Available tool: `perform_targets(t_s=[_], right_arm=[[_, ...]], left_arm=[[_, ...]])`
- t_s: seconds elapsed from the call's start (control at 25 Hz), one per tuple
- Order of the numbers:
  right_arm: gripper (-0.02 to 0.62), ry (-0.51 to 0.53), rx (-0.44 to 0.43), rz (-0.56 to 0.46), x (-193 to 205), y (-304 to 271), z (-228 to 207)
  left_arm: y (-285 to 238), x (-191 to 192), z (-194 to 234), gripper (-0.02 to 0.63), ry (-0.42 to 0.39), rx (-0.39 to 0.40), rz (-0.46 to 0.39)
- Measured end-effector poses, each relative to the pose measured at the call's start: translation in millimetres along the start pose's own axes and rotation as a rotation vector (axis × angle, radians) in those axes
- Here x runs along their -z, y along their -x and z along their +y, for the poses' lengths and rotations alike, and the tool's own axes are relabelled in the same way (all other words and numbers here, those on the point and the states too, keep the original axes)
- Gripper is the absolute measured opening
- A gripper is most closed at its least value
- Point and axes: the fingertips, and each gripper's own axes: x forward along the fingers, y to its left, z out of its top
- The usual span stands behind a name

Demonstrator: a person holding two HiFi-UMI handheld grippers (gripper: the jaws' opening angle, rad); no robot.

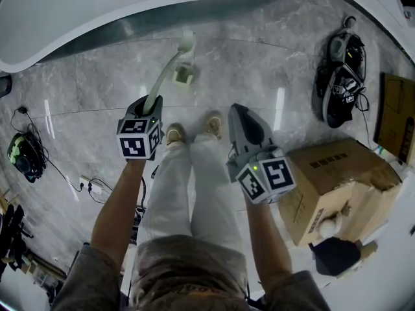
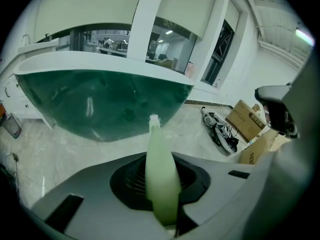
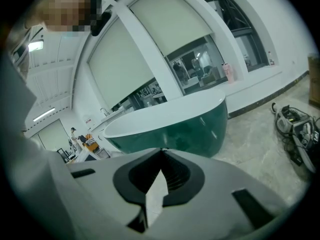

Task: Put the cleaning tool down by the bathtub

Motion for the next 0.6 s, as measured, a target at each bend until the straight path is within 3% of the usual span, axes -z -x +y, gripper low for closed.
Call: perform_targets(t_s=[0.6], right_arm=[[-0.002,-0.023,-0.021,0.052,10.7,-18.1,-24.4]], left_arm=[[-94.5,67.1,15.3,0.067,-0.061,-0.082,0.285]])
